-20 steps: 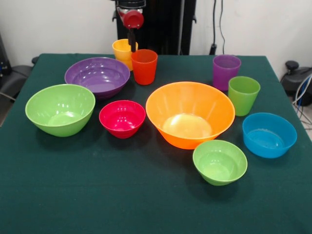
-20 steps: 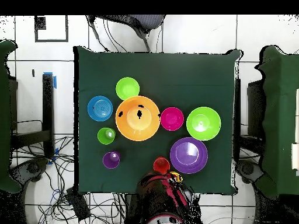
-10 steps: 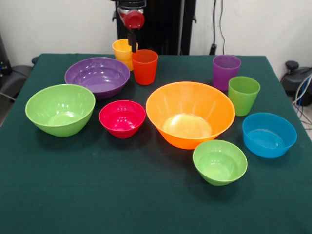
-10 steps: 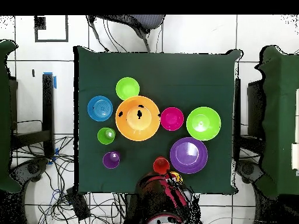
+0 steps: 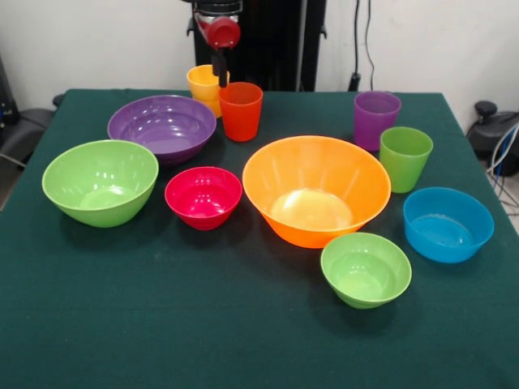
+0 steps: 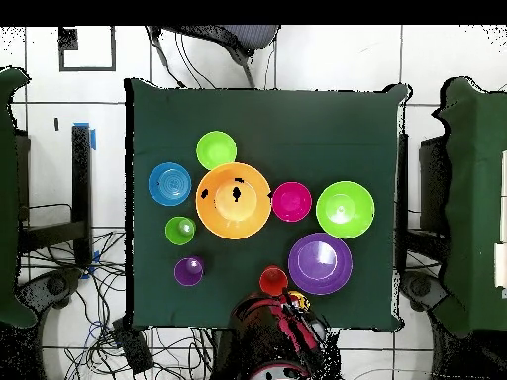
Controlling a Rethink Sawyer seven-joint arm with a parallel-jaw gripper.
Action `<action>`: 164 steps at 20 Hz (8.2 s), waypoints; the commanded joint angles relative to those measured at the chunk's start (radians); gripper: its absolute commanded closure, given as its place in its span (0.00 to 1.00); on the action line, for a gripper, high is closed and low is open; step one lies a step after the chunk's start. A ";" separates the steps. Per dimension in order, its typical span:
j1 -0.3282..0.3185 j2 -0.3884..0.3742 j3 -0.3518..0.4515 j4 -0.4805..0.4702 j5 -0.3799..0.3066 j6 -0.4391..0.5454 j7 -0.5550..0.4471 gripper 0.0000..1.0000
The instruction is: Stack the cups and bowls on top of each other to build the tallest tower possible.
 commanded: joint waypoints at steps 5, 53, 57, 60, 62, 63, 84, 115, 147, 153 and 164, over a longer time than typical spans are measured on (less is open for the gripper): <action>-0.016 0.024 0.191 -0.005 -0.064 0.050 -0.136 0.00; 0.000 -0.023 0.151 0.002 -0.096 -0.052 -0.078 0.00; 0.028 -0.045 0.131 -0.001 -0.095 -0.107 -0.043 0.00; 0.030 -0.063 0.129 -0.001 -0.087 -0.134 -0.033 0.00; 0.019 -0.069 0.141 0.002 -0.074 -0.126 -0.044 0.00; 0.011 -0.074 0.150 0.005 -0.066 -0.121 -0.052 0.00; -0.091 -0.112 0.282 0.003 0.022 -0.010 -0.075 0.00; -0.090 -0.029 0.287 -0.026 -0.019 0.113 -0.063 0.00; -0.026 0.036 0.208 -0.088 0.008 0.089 -0.046 0.00; -0.186 -0.071 0.411 0.005 0.048 0.132 -0.048 0.00; -0.268 -0.123 0.518 0.061 0.072 0.123 -0.048 0.00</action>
